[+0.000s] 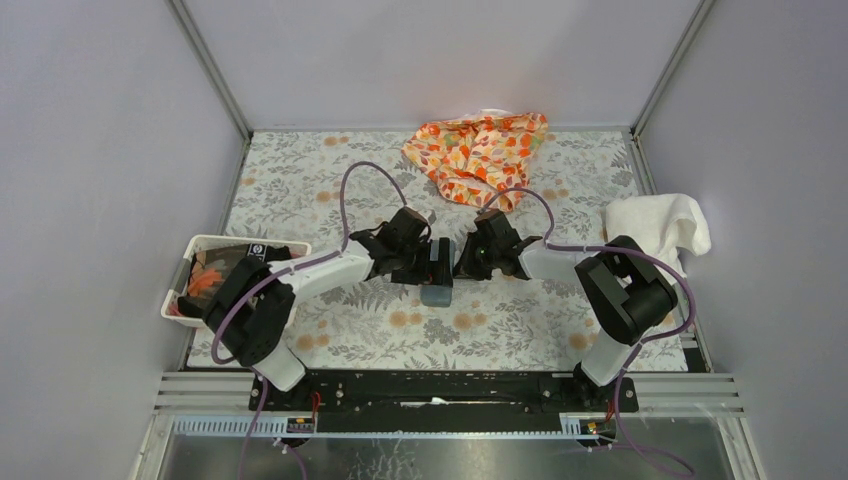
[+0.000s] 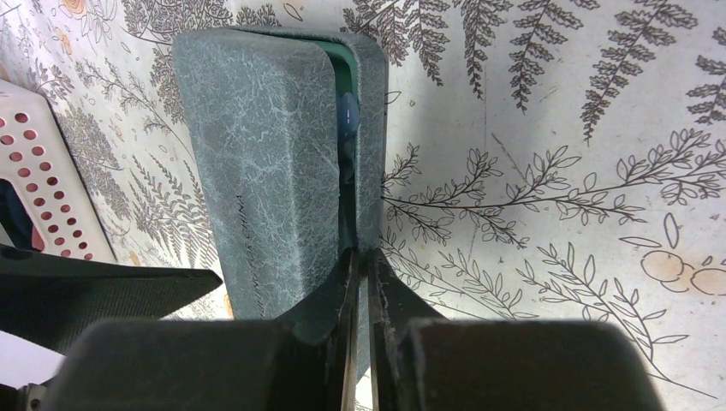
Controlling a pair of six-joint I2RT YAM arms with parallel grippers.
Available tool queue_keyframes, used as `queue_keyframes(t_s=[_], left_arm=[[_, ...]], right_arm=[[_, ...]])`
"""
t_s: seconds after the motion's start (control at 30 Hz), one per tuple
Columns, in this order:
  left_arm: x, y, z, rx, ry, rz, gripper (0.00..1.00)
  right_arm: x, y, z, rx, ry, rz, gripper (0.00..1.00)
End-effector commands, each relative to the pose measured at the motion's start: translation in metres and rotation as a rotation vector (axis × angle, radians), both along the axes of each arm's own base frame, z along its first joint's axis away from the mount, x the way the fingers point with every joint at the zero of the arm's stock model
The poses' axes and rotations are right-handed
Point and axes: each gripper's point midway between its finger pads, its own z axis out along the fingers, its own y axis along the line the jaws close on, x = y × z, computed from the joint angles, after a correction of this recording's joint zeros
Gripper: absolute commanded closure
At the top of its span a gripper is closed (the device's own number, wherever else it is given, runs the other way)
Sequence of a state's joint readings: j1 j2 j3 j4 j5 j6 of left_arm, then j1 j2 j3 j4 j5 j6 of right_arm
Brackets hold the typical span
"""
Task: Organize the sunglasses
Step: Close the sunglasses case at the center of the board.
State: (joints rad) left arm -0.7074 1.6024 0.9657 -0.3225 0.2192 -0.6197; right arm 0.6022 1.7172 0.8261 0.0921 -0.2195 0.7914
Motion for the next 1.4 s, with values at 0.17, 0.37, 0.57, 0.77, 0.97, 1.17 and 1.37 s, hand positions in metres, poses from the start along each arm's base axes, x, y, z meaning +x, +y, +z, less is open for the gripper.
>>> queue_keyframes(t_s=[0.17,0.37,0.57,0.77,0.97,1.17,1.37], left_arm=[[-0.004,-0.012,-0.029,0.049,0.009,0.005,0.02],[-0.003,-0.011,-0.039,0.100,0.016,0.014,0.23],[-0.001,0.000,-0.046,0.175,0.021,0.034,0.51],[0.001,0.005,-0.048,0.218,0.015,0.036,0.53],[0.002,0.005,-0.047,0.222,0.016,0.030,0.53],[0.006,0.004,-0.042,0.230,0.003,0.026,0.51],[0.009,0.001,-0.035,0.222,-0.007,0.022,0.39]], right_arm=[[0.003,0.006,0.017,0.043,-0.036,0.006,0.90],[0.001,0.006,0.018,0.046,-0.036,0.008,0.90],[-0.005,0.005,0.028,0.070,-0.040,0.015,0.82],[-0.011,-0.012,0.036,0.038,-0.064,-0.010,0.72],[-0.013,-0.032,0.048,0.005,-0.100,-0.044,0.49],[-0.013,-0.060,0.049,-0.101,-0.119,-0.071,0.36],[-0.010,-0.087,0.049,-0.242,-0.139,-0.091,0.28]])
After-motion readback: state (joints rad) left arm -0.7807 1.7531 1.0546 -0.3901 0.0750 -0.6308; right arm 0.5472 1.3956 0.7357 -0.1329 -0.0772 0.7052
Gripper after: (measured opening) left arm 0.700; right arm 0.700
